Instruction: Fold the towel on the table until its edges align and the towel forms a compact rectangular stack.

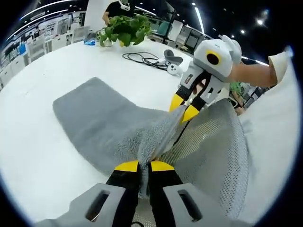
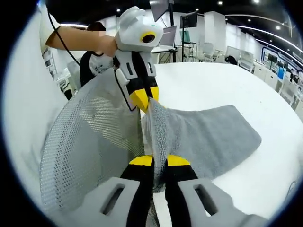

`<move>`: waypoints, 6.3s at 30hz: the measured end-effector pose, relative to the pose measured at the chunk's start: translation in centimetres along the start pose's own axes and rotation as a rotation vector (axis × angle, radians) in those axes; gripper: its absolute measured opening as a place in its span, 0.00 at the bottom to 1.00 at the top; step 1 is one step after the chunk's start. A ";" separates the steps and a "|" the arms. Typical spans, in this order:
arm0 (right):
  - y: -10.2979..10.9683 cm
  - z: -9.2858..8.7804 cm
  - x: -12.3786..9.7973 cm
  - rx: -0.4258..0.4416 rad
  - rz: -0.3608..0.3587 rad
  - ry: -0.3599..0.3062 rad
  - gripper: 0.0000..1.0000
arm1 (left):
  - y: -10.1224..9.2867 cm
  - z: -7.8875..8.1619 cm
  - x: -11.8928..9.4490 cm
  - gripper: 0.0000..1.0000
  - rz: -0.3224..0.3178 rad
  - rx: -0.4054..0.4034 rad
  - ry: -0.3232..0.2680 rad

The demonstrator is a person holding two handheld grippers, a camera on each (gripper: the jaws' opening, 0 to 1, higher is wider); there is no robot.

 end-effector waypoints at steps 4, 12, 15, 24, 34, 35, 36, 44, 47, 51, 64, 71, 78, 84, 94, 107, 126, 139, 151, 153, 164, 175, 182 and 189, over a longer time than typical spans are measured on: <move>-0.8 0.7 -0.6 0.002 -0.028 -0.011 0.05 | 0.0 1.7 -0.9 0.06 0.015 0.024 -0.029; -2.3 2.8 -2.1 0.040 -0.054 -0.061 0.05 | -0.1 4.1 -2.7 0.06 -0.011 -0.004 -0.051; -2.5 3.0 -2.2 0.039 -0.042 -0.065 0.05 | -0.2 4.2 -3.1 0.06 -0.029 -0.008 -0.029; -3.8 3.0 -2.1 -0.001 -0.069 -0.030 0.05 | 0.6 5.2 -3.0 0.06 -0.014 0.001 -0.017; -7.3 3.9 -2.2 -0.110 -0.192 0.033 0.06 | 2.6 8.3 -3.2 0.07 0.069 0.049 -0.073; -7.5 4.0 -2.3 -0.117 -0.203 0.039 0.06 | 2.9 8.7 -3.2 0.07 0.080 0.051 -0.079; -7.8 4.0 -2.2 -0.125 -0.206 0.049 0.06 | 3.1 8.9 -3.1 0.07 0.084 0.051 -0.080; -10.1 3.6 -1.7 -0.147 -0.248 0.103 0.06 | 5.1 10.5 -2.2 0.07 0.125 0.059 -0.092; -10.9 3.6 -1.7 -0.164 -0.267 0.120 0.06 | 5.6 11.0 -2.1 0.07 0.139 0.061 -0.101; -12.3 3.4 -1.3 -0.165 -0.281 0.137 0.06 | 6.6 11.5 -1.6 0.07 0.160 0.071 -0.112; -15.5 2.3 0.7 -0.181 -0.283 0.195 0.07 | 10.1 12.6 0.1 0.07 0.207 0.070 -0.134; -17.3 1.6 1.8 -0.175 -0.275 0.214 0.08 | 12.2 13.2 1.3 0.07 0.218 0.045 -0.135; -19.6 -0.3 3.2 -0.165 -0.271 0.244 0.08 | 14.0 13.6 3.1 0.07 0.220 0.028 -0.133; -21.0 -1.5 4.3 -0.132 -0.256 0.245 0.09 | 15.6 13.7 4.4 0.07 0.219 0.021 -0.106; -23.1 -2.8 6.6 -0.142 -0.230 0.273 0.12 | 18.3 13.1 6.6 0.08 0.235 -0.009 -0.050; -25.1 -3.4 6.2 -0.079 -0.322 0.209 0.24 | 20.6 13.7 6.9 0.16 0.338 0.113 -0.065; -23.2 -4.4 6.0 -0.025 -0.276 0.162 0.13 | 17.8 13.4 6.8 0.18 0.260 0.077 -0.099; -23.6 -7.2 7.5 0.103 -0.288 0.230 0.17 | 19.5 12.6 9.1 0.21 0.358 0.096 -0.066; -22.9 -5.7 6.4 0.307 -0.337 0.096 0.35 | 19.2 12.8 6.7 0.22 0.387 0.037 -0.152; -22.8 -5.4 6.1 0.255 -0.355 0.100 0.38 | 19.0 12.7 6.2 0.22 0.386 0.037 -0.158; -20.3 -3.6 4.5 0.277 -0.368 0.045 0.52 | 16.8 12.2 4.9 0.28 0.353 0.049 -0.196; -16.5 -3.8 4.1 0.164 -0.340 0.035 0.43 | 14.1 9.4 4.9 0.32 0.310 0.071 -0.176; -15.7 -3.9 4.2 0.160 -0.330 0.025 0.41 | 12.6 8.5 4.8 0.37 0.262 0.057 -0.198; -14.5 -5.6 5.0 0.156 -0.319 0.063 0.34 | 12.4 6.0 6.4 0.37 0.277 0.044 -0.149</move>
Point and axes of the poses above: the point that each gripper's makers call its tool centre point, and the gripper's own axes: x roughly forward along the fingers, y roughly to its left, z roughly out of its top, the point moved 3 cm from there along -x, roughly backward along the fingers, and after that the axes turned 14 degrees about -x, right-handed, at the moved point
